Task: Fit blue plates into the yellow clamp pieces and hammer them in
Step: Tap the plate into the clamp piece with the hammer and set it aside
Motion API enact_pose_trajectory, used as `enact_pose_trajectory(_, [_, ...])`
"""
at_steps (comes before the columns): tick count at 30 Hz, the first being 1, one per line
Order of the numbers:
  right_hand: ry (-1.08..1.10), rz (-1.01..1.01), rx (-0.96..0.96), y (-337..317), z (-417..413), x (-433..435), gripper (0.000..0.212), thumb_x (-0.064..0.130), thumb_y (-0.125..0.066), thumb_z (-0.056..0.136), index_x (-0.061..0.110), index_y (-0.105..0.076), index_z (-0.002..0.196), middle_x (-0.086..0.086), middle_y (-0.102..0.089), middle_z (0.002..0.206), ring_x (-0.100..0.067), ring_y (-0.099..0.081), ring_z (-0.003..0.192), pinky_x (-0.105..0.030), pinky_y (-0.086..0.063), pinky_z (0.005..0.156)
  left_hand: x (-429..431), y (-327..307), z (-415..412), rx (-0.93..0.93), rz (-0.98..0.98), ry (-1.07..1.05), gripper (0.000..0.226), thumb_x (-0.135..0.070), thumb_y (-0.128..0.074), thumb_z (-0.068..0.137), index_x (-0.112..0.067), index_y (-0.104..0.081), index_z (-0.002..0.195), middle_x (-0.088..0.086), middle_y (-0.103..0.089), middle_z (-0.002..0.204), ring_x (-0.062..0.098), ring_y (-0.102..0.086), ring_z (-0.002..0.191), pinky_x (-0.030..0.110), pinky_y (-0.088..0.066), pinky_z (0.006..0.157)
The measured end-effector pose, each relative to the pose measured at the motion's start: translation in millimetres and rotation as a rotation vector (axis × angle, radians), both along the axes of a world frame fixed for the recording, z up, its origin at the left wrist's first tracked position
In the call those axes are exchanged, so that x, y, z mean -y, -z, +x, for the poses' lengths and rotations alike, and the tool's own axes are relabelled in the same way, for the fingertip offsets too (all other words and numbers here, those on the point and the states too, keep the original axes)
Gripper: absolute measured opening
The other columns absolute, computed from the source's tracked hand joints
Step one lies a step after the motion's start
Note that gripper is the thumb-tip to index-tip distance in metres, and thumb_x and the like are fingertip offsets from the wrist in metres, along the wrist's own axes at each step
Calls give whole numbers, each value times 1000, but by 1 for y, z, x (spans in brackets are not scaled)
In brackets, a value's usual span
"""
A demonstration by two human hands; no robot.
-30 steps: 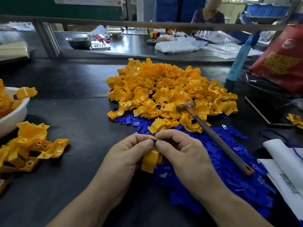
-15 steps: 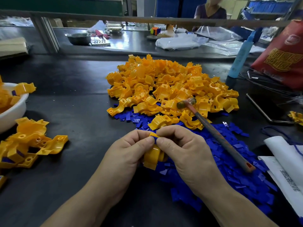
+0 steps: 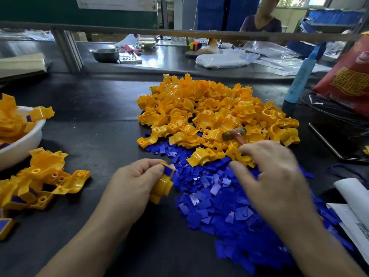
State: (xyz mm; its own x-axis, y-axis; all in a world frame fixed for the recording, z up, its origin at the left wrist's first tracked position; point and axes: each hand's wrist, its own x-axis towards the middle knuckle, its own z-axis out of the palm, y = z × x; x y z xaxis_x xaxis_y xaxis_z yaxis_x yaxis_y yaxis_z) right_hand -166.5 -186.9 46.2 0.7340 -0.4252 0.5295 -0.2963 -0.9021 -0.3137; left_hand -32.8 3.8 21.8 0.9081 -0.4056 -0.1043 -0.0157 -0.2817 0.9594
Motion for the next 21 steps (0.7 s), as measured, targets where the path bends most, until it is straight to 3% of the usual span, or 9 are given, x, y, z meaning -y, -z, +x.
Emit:
enact_pose_trajectory(3, [348, -35, -350, -1, -10, 34, 49, 50, -56, 84, 24, -54, 126, -5, -57, 117, -27, -49, 105, -41, -43, 81, -5, 6, 16, 149, 167, -122, 21, -28, -58, 98, -33, -72, 84, -3, -69, 67, 0, -61, 57, 10, -41, 39])
enact_pose_trajectory(6, [376, 55, -573, 6, -12, 49, 42, 50, -50, 87, 32, -48, 125, 1, -54, 99, -23, -52, 93, -36, -43, 72, -5, 10, 20, 246, 283, -103, 19, -31, -57, 98, -34, -71, 85, -10, -67, 71, 3, -59, 60, 18, -44, 48])
enact_pose_trajectory(9, [340, 108, -564, 10, -9, 52, 36, 38, -51, 89, 34, -44, 125, 6, -48, 83, -14, -45, 71, -28, -33, 52, -6, 10, 20, 364, 461, -59, 16, -38, -56, 97, -32, -70, 102, -13, -66, 93, 9, -61, 86, 22, -43, 66])
enact_pose_trajectory(12, [328, 83, -466, 11, -11, 51, 28, 28, -49, 90, 29, -49, 118, 6, -48, 79, -9, -40, 62, -26, -26, 46, -10, 8, 23, 354, 635, -39, 55, -58, -58, 88, -25, -57, 132, -3, -58, 122, 18, -58, 108, 36, -50, 88])
enact_pose_trajectory(14, [278, 124, -376, 8, -13, 49, 25, 25, -48, 91, 27, -53, 115, 5, -51, 79, -7, -43, 62, -27, -28, 48, -13, 5, 23, 355, 737, -43, 70, -66, -64, 78, -25, -52, 133, -3, -55, 122, 18, -56, 108, 41, -52, 91])
enact_pose_trajectory(16, [187, 289, -254, 1, -13, 40, 28, 25, -49, 93, 29, -53, 120, 4, -55, 77, -11, -50, 61, -31, -38, 47, -13, 5, 21, 415, 836, -35, 66, -67, -65, 75, -27, -55, 126, -5, -54, 116, 17, -55, 104, 40, -51, 90])
enact_pose_trajectory(19, [-11, 603, -65, -18, -13, 14, 33, 28, -49, 95, 55, -50, 114, -2, -61, 65, -18, -61, 54, -33, -51, 41, -11, 6, 18, 511, 903, -19, 53, -63, -62, 82, -30, -55, 122, -6, -54, 114, 16, -53, 106, 36, -49, 88])
enact_pose_trajectory(21, [-144, 769, -103, -27, -12, -7, 43, 30, -47, 95, 73, -44, 98, -4, -64, 67, -20, -62, 50, -30, -51, 39, -10, 7, 18, 544, 892, -16, 47, -61, -60, 85, -31, -56, 121, -7, -57, 112, 16, -53, 105, 35, -48, 85])
